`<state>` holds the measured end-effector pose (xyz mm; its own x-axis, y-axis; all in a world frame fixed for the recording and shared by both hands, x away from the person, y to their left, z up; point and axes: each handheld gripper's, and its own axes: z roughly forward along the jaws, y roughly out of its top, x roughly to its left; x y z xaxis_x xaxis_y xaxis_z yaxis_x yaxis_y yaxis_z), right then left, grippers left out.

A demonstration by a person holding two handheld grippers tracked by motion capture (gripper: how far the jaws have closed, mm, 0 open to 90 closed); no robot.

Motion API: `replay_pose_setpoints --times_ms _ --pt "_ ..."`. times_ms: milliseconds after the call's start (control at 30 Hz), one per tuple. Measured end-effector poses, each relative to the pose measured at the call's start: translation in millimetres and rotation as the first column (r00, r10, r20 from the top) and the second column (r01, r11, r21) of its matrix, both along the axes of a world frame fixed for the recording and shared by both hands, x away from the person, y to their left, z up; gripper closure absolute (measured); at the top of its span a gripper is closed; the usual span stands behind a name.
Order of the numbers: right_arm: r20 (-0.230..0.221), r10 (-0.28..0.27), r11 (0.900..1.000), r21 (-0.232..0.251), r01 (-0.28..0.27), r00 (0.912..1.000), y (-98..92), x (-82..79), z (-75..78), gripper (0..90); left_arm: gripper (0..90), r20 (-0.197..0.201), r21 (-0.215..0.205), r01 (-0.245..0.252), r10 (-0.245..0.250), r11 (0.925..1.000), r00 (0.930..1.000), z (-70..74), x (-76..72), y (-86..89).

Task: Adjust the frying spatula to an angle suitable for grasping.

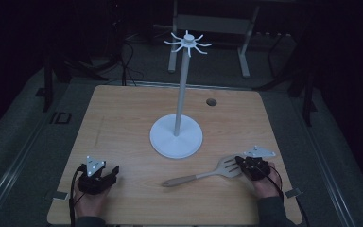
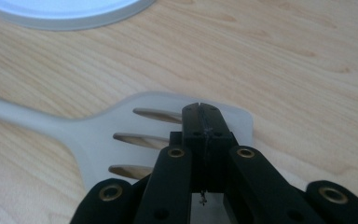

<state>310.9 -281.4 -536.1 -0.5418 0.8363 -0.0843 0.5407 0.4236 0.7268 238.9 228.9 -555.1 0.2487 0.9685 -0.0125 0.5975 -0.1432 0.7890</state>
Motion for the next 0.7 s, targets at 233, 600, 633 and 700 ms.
replay_pose_setpoints --times_ms 233,600,633,700 --pt "-0.047 0.003 1.000 -0.022 -0.004 0.9989 -6.7 -12.9 -8.5 90.0 44.3 -0.004 0.018 0.008 -0.008 0.9998 1.0000 -0.2 0.4 -2.0" --pt "-0.093 0.050 0.998 -0.031 -0.053 0.9944 -8.3 -40.1 -6.8 90.0 44.4 -0.003 0.018 0.007 -0.007 0.9998 1.0000 -0.2 0.3 -2.1" --pt "-0.095 0.053 0.998 -0.028 -0.056 0.9940 -7.9 -42.8 -6.5 90.0 44.4 -0.003 0.017 0.007 -0.007 0.9998 1.0000 -0.3 0.4 -2.4" --pt "-0.098 0.063 0.998 -0.025 -0.066 0.9932 -6.9 -48.0 -4.9 90.0 44.3 -0.004 0.020 0.006 -0.006 0.9998 1.0000 -0.5 0.7 -2.9"
